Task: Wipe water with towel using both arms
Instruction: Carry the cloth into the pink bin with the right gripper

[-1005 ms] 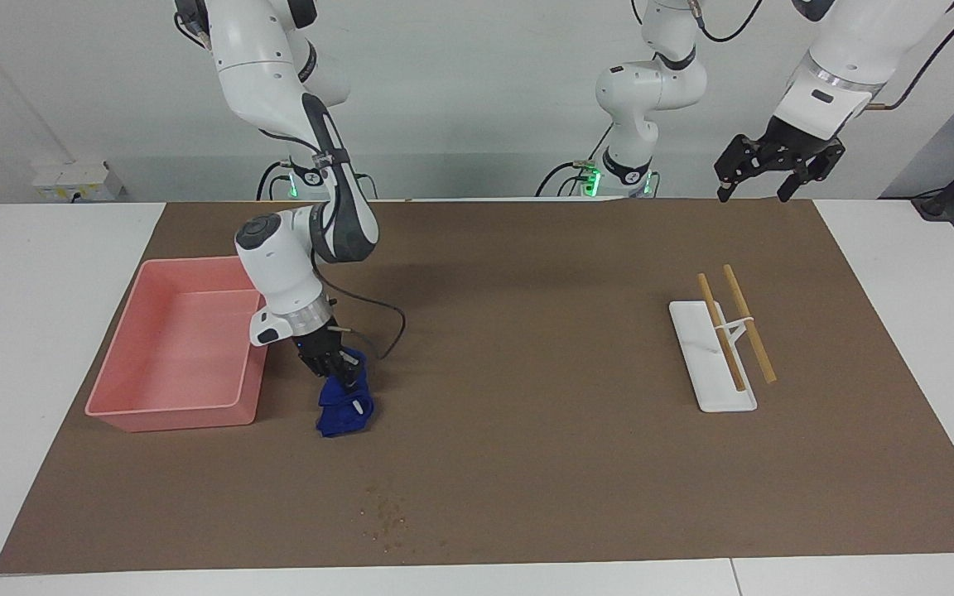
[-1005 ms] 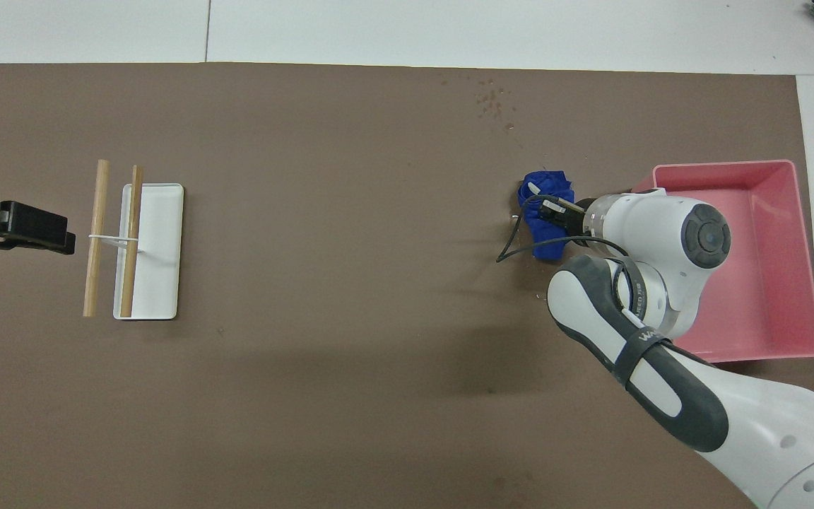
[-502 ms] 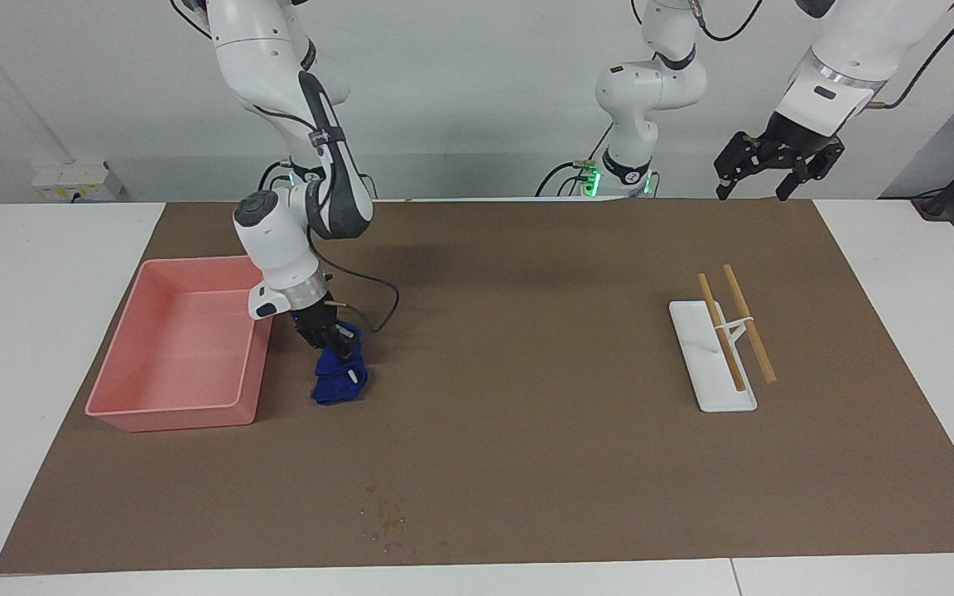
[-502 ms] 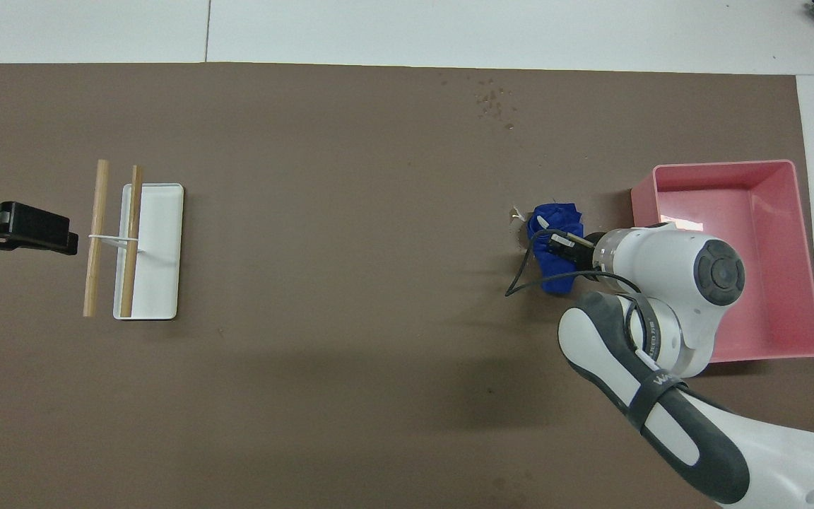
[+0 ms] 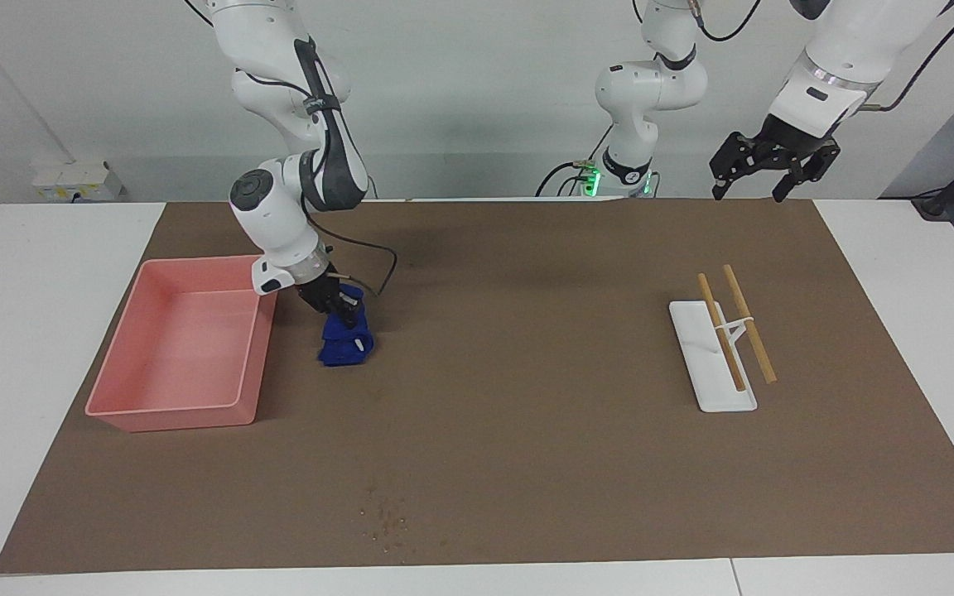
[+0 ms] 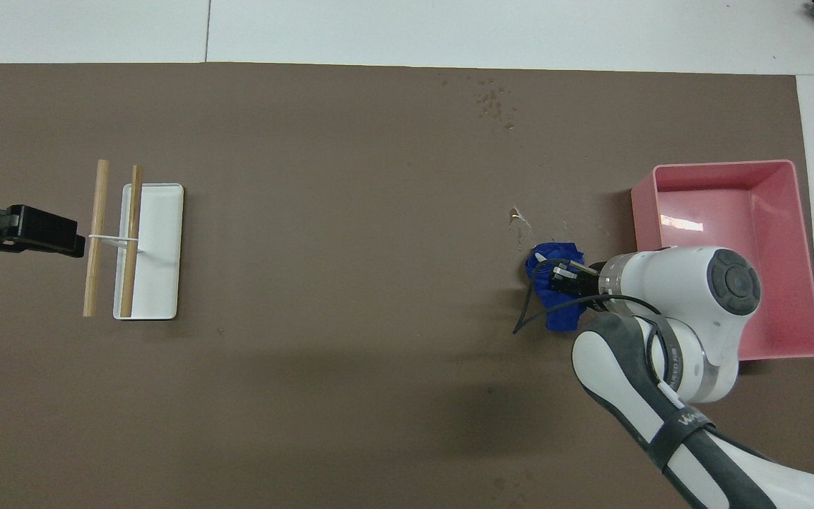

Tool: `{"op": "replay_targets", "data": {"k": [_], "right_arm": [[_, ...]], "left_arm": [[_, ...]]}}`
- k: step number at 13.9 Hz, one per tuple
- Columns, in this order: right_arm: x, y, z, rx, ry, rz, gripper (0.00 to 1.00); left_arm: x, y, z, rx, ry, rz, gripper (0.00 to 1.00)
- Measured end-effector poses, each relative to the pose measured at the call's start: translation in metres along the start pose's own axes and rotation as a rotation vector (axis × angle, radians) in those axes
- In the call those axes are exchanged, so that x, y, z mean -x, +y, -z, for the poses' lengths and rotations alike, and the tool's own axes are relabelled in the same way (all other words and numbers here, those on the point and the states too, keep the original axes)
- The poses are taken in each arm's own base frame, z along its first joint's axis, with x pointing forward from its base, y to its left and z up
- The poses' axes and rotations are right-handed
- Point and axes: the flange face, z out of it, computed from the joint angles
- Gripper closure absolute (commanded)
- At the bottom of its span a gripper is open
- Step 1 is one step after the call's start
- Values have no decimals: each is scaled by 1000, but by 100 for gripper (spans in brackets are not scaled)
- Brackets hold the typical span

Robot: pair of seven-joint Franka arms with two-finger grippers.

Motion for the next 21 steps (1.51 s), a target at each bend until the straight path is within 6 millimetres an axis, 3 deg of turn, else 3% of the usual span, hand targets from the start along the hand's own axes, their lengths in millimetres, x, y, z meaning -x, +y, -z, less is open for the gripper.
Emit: {"op": "replay_targets", "data": {"k": [3, 5, 7, 9, 13, 18, 21], "right_arm": [[-10, -2, 84, -15, -30, -1, 100], [-26, 14, 141, 40, 12, 11, 100], [-46, 38, 175, 87, 60, 11, 100], [-63, 66, 188, 116, 88, 42, 100], [-91, 131, 188, 140, 91, 93, 100], [-108, 188, 102, 156, 6, 20, 100], [-121, 193, 84, 151, 45, 24, 100]], "left_arm": [[1, -13, 1, -16, 2, -20, 0], [1, -16, 2, -15, 2, -14, 0], [2, -16, 1, -5, -6, -9, 0], [3, -19, 2, -2, -6, -3, 0], [3, -19, 2, -2, -9, -2, 0], [4, -19, 1, -1, -19, -2, 0], [4, -19, 1, -1, -19, -2, 0]]}}
